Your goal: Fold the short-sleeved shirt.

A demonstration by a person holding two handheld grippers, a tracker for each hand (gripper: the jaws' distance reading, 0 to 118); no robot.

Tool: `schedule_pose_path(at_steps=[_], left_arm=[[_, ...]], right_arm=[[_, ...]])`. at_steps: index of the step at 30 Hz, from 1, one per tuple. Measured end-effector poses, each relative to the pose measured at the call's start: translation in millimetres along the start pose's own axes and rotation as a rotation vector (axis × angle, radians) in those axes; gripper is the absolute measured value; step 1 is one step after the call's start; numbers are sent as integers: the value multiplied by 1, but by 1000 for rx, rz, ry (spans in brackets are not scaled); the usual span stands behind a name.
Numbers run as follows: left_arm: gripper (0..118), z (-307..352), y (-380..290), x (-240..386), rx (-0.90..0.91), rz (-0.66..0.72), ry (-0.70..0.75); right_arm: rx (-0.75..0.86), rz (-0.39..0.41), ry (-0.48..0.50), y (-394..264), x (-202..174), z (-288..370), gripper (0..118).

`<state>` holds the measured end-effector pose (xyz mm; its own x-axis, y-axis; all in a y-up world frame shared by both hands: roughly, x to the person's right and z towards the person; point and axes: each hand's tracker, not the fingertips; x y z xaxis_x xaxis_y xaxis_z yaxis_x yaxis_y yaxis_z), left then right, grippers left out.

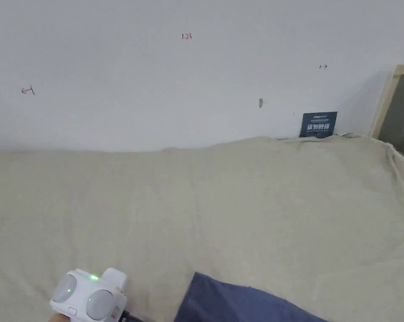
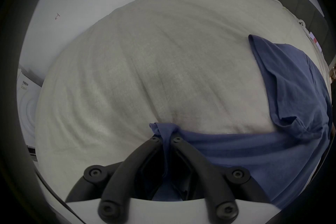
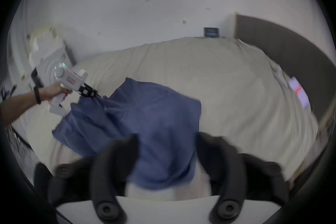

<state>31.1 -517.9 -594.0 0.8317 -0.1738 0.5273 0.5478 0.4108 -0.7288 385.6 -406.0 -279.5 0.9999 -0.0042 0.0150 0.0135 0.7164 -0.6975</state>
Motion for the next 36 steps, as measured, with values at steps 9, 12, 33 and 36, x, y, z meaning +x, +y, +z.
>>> schedule_pose_path(at_steps=[9,12,33,36], left_arm=[[4,-2,7,-20,-41,84,-88],[4,-3,3,-23,-26,104,-104],[4,111,-40,-48,308,278,-186],[4,191,-63,-56,445,276,-173]], right_arm=[[-297,314,85,122,27,-187,102],[-343,350,71,128,31,-228,95],[-151,180,213,122,14,-130,3],[-41,184,184,134,15,-65,3]])
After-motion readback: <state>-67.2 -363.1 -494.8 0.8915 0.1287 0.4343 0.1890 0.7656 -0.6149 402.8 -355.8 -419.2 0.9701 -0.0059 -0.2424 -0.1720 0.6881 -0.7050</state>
